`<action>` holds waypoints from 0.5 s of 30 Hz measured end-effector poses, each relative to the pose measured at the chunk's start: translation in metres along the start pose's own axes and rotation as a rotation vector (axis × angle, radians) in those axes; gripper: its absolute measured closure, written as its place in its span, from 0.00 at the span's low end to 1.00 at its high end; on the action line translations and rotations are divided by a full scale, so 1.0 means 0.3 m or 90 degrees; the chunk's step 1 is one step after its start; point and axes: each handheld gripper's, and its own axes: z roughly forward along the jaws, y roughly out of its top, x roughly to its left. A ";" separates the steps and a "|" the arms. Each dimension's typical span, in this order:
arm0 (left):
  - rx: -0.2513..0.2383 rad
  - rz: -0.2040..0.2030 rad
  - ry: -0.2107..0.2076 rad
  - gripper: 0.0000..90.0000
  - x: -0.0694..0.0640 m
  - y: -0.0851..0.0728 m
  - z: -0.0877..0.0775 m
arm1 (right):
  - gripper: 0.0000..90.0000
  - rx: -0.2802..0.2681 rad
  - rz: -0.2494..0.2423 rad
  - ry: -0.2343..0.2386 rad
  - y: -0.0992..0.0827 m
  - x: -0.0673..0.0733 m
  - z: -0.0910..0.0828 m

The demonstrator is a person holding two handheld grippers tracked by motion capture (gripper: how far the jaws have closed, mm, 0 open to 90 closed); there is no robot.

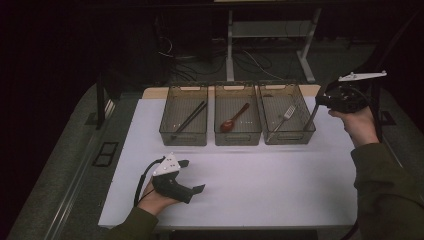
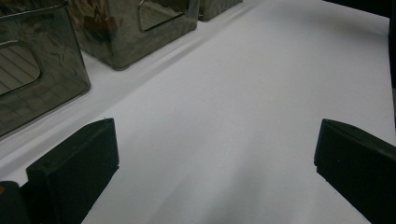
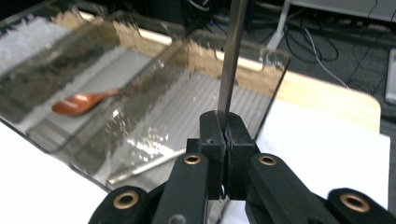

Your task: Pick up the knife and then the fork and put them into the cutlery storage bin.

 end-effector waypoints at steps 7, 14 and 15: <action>0.005 0.003 -0.005 0.00 -0.004 0.001 0.003 | 0.97 0.043 -0.004 0.003 -0.034 -0.005 0.027; 0.004 0.005 -0.008 0.00 -0.003 0.002 0.004 | 0.97 0.060 -0.019 -0.001 -0.028 0.008 0.073; 0.005 0.005 -0.009 0.00 -0.003 0.001 0.005 | 0.97 0.058 -0.024 -0.001 -0.026 0.010 0.081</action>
